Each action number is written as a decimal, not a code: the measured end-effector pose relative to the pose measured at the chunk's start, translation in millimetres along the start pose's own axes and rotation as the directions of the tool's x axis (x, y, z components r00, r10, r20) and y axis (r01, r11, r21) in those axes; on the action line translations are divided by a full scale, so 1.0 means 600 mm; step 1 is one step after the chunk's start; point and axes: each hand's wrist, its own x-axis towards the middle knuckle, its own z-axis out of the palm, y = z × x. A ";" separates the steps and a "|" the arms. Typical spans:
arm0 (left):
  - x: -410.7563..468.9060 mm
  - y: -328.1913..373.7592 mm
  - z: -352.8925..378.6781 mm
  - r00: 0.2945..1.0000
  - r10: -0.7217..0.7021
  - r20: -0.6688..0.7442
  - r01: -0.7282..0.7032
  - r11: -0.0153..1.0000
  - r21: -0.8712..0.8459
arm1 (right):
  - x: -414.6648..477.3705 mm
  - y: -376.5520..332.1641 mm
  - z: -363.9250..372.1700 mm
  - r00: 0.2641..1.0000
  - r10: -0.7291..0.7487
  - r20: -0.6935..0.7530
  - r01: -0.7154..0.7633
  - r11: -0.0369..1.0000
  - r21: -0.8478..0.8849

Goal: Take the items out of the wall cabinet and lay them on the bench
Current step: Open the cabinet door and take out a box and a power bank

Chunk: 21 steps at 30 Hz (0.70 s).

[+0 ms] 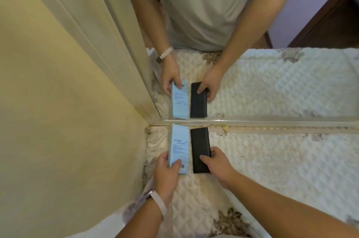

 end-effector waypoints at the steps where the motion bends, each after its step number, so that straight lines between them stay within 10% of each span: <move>1: 0.002 -0.003 -0.002 0.999 0.047 -0.010 -0.046 0.996 0.074 | 0.000 -0.001 0.001 1.000 -0.017 -0.008 0.017 0.998 -0.062; 8: -0.008 -0.011 -0.017 0.973 0.231 0.030 -0.220 0.868 0.445 | -0.008 -0.004 -0.011 0.984 -0.177 0.004 0.160 0.877 -0.454; 21: -0.110 0.013 -0.022 0.926 0.376 0.019 -0.280 0.653 0.704 | -0.070 -0.012 -0.090 0.865 -0.441 0.241 0.477 0.573 -0.666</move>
